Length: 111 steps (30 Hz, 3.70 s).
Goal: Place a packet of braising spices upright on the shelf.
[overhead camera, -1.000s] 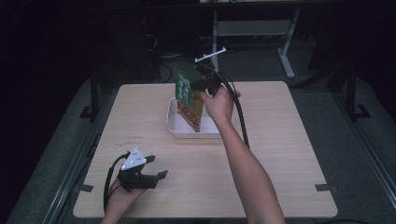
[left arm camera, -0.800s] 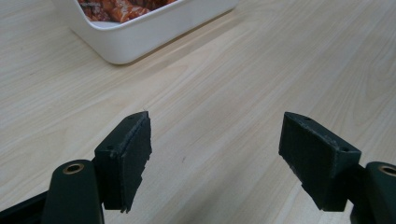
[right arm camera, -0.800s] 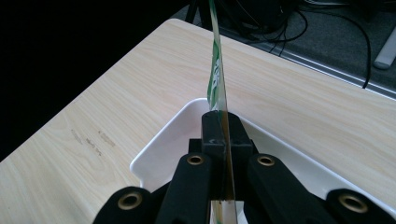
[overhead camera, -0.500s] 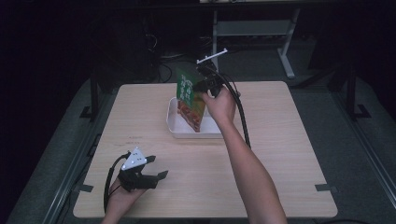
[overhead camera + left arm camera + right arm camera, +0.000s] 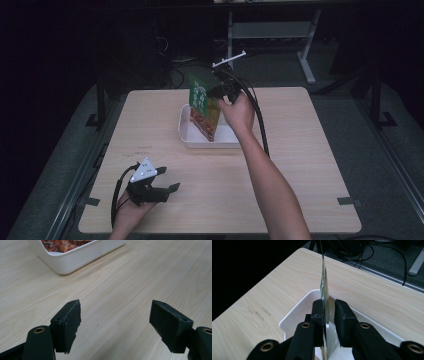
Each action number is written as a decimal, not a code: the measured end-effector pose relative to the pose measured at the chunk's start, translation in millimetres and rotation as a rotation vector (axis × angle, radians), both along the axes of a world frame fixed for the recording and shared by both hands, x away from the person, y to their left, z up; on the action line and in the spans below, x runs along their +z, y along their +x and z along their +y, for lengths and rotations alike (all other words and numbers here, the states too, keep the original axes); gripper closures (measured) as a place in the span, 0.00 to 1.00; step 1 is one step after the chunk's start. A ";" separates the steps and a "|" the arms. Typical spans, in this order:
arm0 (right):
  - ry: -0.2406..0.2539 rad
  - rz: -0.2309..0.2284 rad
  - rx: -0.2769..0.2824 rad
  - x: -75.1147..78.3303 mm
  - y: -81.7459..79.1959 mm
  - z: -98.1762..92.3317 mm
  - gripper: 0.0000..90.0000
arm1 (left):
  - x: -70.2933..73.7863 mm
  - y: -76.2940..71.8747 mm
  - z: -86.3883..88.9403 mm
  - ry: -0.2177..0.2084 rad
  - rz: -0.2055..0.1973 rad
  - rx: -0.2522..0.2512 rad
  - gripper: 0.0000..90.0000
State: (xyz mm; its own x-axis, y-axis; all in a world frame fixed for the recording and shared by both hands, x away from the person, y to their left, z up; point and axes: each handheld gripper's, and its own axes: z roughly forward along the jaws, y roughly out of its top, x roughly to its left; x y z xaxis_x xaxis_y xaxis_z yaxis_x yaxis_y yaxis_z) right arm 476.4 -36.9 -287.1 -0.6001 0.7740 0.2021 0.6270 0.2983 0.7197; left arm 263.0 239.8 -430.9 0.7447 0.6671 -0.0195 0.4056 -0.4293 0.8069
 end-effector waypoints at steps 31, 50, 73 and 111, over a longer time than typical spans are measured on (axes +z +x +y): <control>0.036 -0.006 0.067 9.6 -14.7 -4.5 0.73 | -1.1 0.6 -0.1 0.002 0.003 0.002 0.27; 0.057 0.005 0.089 17.4 -27.4 -24.0 0.68 | -1.7 0.8 -0.1 0.004 0.006 0.003 0.27; 0.098 0.016 0.107 16.2 -42.0 -49.6 0.64 | -1.1 0.2 0.2 0.007 -0.001 0.010 0.27; 0.115 0.034 0.112 0.8 -63.1 -78.0 0.62 | -1.2 0.2 -0.8 0.012 -0.003 0.009 0.27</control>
State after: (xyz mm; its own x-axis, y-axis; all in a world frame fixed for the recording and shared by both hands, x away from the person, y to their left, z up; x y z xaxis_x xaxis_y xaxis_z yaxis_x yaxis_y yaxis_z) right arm 413.3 -114.9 -286.3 -0.6729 0.6731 0.3070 0.6191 0.2851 0.7318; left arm 263.2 239.0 -432.1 0.7385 0.6742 -0.0094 0.4074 -0.4350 0.8030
